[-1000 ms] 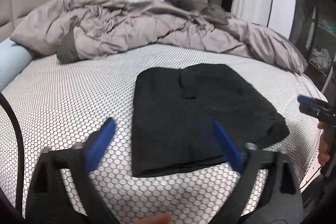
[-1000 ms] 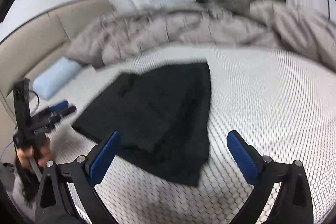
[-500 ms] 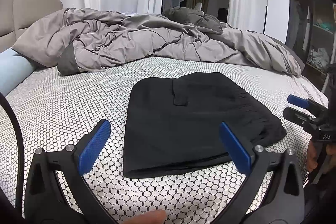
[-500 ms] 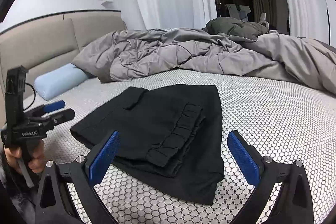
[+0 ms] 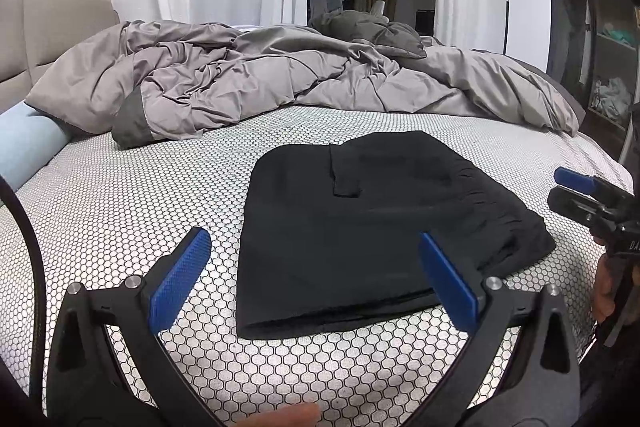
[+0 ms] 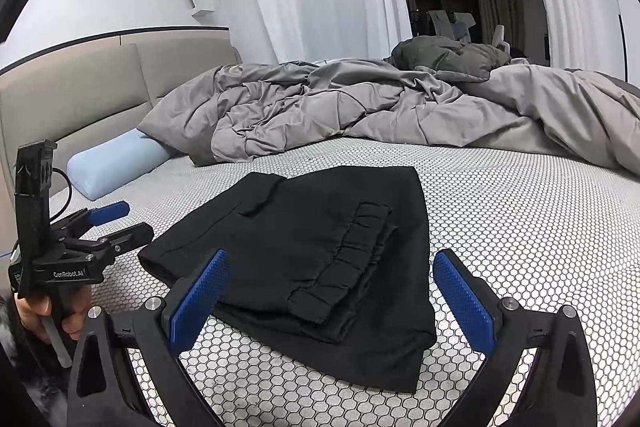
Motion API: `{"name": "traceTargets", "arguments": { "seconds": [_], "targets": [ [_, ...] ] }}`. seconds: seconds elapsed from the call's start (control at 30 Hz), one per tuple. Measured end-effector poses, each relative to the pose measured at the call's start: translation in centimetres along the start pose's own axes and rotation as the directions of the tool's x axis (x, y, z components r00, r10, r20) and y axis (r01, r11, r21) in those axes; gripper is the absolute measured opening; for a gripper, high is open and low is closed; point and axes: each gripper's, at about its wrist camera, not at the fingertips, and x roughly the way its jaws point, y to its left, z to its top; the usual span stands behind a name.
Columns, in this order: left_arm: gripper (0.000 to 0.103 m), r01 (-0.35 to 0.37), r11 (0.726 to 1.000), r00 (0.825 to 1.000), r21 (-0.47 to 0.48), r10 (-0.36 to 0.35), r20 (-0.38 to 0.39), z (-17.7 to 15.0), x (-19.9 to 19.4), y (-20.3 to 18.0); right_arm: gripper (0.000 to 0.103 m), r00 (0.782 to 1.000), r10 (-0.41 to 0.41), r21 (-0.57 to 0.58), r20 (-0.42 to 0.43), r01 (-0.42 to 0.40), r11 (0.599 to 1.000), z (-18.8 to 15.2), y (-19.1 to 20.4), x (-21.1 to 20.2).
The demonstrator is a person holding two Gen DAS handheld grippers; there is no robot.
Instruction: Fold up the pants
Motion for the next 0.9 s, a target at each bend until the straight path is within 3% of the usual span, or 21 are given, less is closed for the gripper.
{"name": "traceTargets", "arguments": {
  "seconds": [0.9],
  "targets": [
    [0.102, 0.003, 1.000, 1.000, 0.004, -0.003, 0.001, 0.0, 0.1, 0.4, 0.103, 1.000, -0.006, 0.012, -0.014, 0.006, 1.000, -0.2, -0.3, 1.1]
  ]
}}
